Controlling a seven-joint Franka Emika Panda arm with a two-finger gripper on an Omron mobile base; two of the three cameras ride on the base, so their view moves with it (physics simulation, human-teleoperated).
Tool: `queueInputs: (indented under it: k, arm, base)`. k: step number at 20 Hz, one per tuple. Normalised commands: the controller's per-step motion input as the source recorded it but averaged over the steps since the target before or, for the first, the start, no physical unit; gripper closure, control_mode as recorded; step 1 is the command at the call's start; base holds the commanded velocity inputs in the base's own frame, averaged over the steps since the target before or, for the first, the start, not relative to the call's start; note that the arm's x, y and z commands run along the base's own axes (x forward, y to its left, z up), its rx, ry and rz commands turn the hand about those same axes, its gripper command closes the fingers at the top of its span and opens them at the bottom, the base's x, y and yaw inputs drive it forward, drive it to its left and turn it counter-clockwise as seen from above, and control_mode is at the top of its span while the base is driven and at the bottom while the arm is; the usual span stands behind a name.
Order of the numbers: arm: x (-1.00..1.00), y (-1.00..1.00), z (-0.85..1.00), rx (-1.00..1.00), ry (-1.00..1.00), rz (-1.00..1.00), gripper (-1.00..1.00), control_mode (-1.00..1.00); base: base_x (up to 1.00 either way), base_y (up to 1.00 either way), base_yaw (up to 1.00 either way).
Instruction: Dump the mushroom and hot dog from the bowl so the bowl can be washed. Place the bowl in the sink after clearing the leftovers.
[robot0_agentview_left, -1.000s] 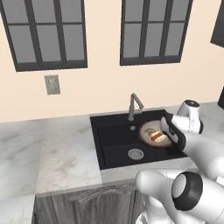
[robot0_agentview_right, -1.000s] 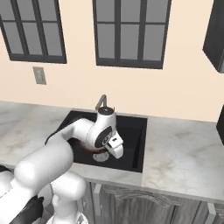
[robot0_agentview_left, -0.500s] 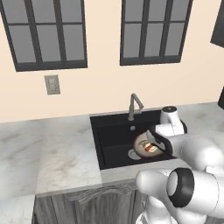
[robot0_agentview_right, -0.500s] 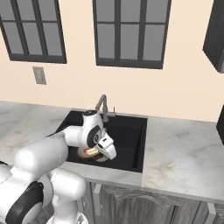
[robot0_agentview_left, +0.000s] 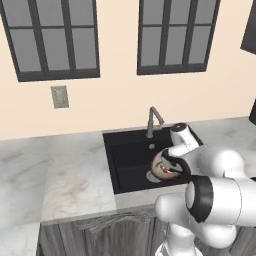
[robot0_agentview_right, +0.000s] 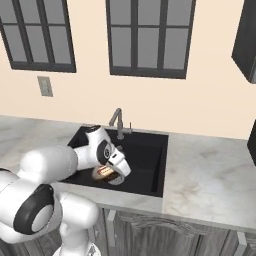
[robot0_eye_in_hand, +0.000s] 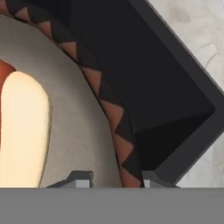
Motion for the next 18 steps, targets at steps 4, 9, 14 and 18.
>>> queueInputs:
  k: [4,9,14,18]
  arm:
    - [0.0,-0.02,-0.05,-0.09,0.0,0.0,1.0,-1.0]
    - [0.04,-0.49,-0.19,-0.17,0.0,0.0,1.0,-1.0]
    - [0.0,-0.21,-0.05,-0.08,0.0,0.0,1.0,-1.0]
    - [0.19,-0.19,-0.01,-0.06,0.0,0.03,1.0,-1.0]
  base:
    - [0.0,0.0,0.0]
    - [0.0,0.0,0.0]
    - [0.0,0.0,0.0]
    - [0.0,0.0,0.0]
